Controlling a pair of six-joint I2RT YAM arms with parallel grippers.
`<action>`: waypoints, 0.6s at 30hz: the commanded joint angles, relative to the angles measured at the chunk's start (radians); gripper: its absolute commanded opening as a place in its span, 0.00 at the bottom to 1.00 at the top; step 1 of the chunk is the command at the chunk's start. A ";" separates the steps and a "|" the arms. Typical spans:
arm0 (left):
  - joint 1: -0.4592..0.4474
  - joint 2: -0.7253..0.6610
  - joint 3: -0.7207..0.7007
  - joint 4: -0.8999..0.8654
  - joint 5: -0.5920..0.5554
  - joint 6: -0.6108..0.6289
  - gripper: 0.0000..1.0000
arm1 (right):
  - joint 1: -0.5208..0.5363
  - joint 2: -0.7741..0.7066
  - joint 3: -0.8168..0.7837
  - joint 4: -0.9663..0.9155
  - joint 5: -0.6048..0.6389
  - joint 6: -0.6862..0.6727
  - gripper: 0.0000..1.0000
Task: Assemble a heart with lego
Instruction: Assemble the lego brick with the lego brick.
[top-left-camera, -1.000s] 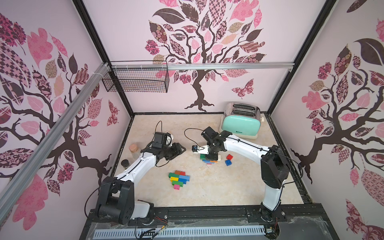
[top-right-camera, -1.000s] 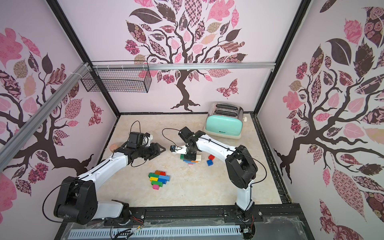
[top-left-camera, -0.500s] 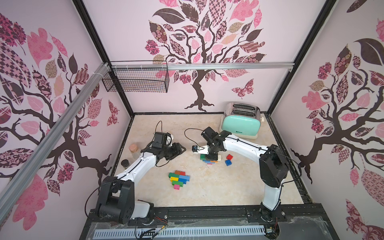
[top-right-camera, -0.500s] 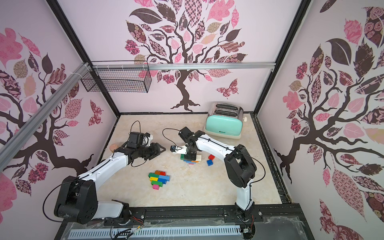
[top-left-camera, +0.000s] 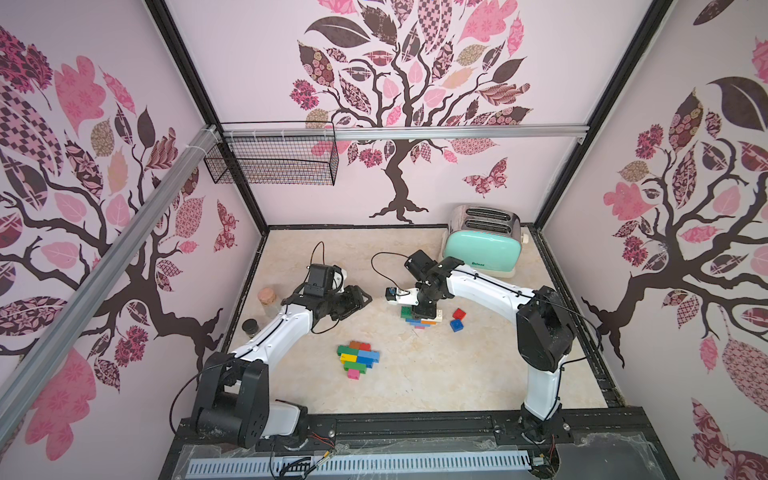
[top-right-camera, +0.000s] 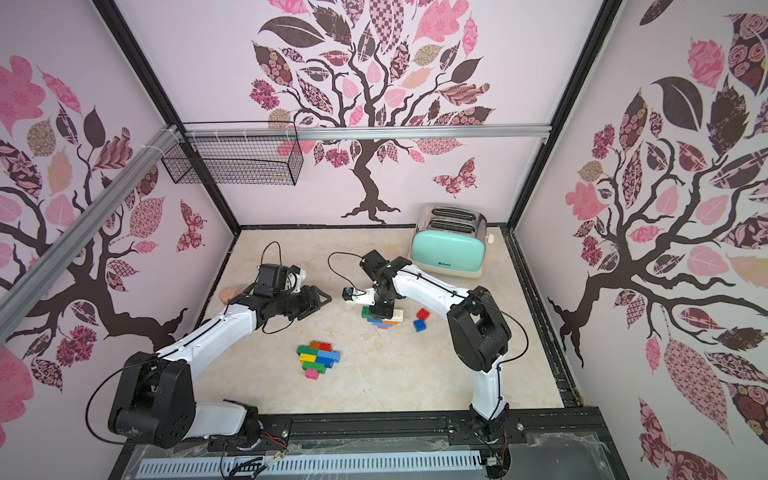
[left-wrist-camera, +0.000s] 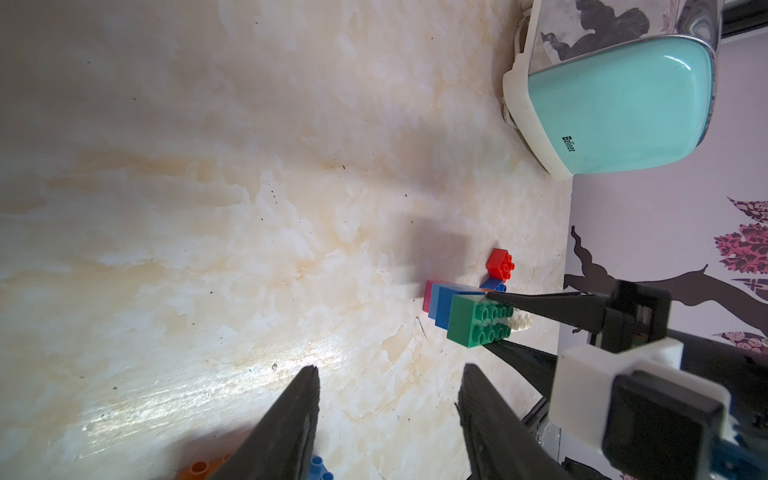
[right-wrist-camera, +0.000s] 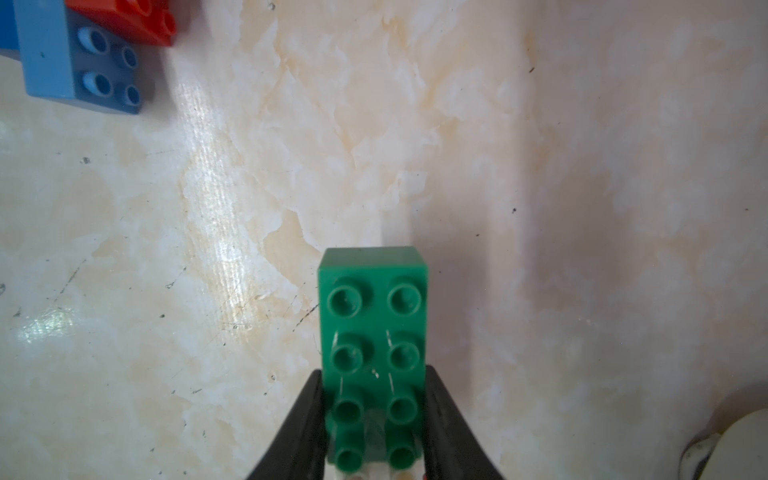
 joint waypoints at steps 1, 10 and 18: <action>0.003 0.012 -0.006 -0.001 -0.007 0.014 0.57 | -0.015 0.034 0.006 -0.042 0.002 0.006 0.29; 0.004 0.014 -0.006 0.010 -0.003 0.009 0.57 | 0.011 -0.043 -0.119 0.077 0.051 -0.036 0.29; 0.005 -0.009 -0.010 0.002 -0.015 0.010 0.57 | 0.009 0.018 -0.084 -0.027 -0.009 -0.013 0.28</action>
